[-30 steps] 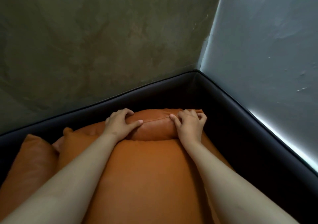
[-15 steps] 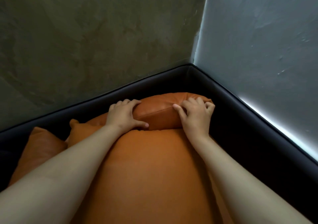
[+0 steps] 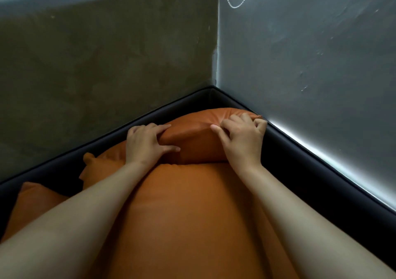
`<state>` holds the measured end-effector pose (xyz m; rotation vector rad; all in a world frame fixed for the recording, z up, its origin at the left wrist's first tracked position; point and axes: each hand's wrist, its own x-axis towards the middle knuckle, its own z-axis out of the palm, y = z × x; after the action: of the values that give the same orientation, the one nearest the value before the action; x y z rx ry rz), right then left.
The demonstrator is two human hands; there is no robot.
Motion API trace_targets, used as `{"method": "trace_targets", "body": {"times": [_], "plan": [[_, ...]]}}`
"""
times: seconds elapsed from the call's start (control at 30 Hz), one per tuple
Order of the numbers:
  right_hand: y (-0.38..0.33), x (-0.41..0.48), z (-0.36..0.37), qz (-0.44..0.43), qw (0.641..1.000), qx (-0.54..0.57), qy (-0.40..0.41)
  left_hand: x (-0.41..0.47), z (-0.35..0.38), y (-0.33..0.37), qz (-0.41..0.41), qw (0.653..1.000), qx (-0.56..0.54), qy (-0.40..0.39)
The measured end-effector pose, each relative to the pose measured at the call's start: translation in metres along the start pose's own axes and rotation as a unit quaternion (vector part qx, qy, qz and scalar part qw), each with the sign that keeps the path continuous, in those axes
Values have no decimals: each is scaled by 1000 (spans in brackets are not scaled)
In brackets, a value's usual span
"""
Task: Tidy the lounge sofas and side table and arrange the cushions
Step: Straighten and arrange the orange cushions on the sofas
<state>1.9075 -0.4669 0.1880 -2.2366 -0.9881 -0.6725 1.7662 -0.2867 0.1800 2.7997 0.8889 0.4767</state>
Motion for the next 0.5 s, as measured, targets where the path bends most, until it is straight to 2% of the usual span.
{"method": "trace_targets", "body": {"times": [0.1,0.37,0.5], "plan": [[1,5,-4,3,1000,-8,13,3,1,0,-1,999,-38,14],[-15,14,24,-22,997,-59,-44,2,14,-20,-85,985,-97,-117],[-18,20,30,-13,996,-49,-69,5,21,-26,-123,973,-145,-129]]}}
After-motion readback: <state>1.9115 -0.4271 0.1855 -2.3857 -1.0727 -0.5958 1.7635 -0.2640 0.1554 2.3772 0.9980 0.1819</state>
